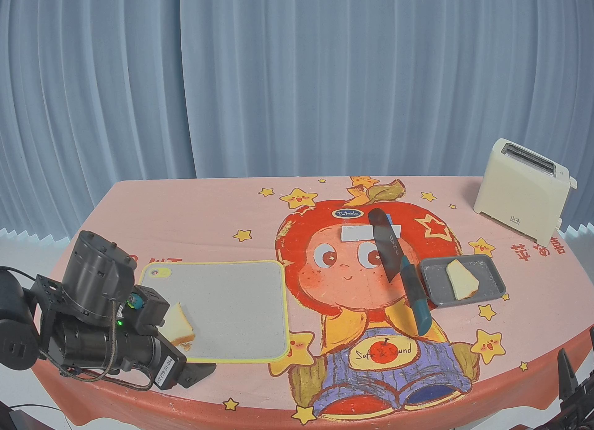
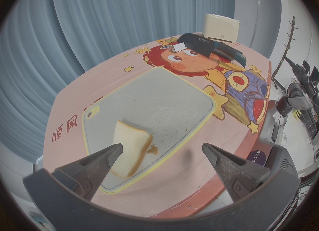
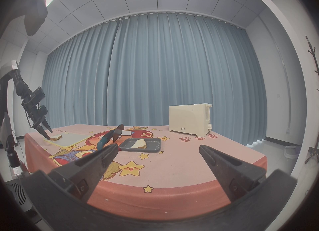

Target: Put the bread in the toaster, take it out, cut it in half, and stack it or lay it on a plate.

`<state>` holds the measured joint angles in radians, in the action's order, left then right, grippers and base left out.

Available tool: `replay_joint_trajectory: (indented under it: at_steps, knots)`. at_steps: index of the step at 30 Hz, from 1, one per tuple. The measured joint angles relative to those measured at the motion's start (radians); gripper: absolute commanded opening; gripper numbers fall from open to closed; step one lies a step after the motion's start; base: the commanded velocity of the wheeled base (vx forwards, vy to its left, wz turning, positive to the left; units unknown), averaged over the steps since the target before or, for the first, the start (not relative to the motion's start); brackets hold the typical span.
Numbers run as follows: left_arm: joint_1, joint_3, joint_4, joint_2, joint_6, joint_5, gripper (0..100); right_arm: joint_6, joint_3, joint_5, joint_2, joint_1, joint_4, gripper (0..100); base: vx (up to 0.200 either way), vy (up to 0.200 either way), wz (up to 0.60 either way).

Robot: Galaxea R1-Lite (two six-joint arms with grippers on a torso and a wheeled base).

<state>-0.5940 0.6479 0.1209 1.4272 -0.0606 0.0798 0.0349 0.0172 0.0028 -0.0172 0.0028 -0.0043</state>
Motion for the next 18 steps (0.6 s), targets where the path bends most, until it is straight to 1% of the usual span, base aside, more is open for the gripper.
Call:
replay_joint_trajectory:
  at_steps: [9, 16, 18]
  knots:
    - [0.003, 0.008, -0.001, 0.084, -0.001, 0.002, 100, 0.000, 0.000, 0.000, 0.000, 0.000, 0.000, 100, 0.000, 0.000, 0.00]
    - [0.007, 0.013, -0.002, 0.107, -0.003, 0.002, 100, 0.000, 0.000, 0.000, 0.000, 0.000, 0.000, 100, 0.000, 0.000, 0.00]
    - [0.018, 0.013, -0.002, 0.112, -0.006, 0.001, 100, 0.000, 0.000, 0.000, 0.000, 0.000, 0.000, 100, 0.000, 0.000, 0.00]
